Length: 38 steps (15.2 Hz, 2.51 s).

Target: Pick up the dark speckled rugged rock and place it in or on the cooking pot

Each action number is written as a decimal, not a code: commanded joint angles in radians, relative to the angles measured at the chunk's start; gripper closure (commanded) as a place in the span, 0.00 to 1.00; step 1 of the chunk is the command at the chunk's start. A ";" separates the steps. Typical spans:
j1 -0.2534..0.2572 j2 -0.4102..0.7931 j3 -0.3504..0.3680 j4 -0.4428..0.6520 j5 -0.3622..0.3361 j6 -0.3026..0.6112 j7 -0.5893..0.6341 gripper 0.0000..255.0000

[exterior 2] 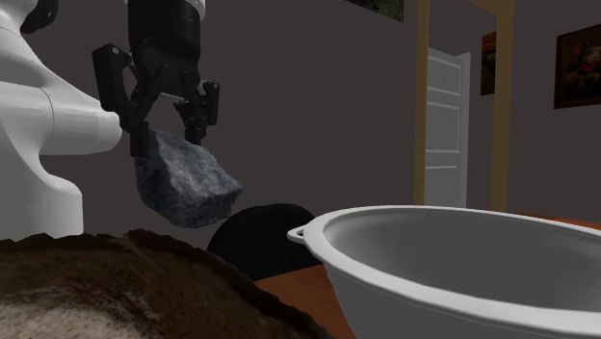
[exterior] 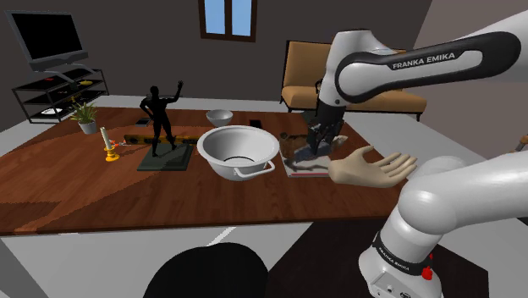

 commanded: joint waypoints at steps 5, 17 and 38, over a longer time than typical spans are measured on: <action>0.012 0.130 0.025 0.127 0.015 0.003 0.027 1.00; 0.027 0.623 0.107 0.571 0.009 0.047 0.135 1.00; -0.167 1.338 0.073 1.197 0.459 -0.372 0.094 0.00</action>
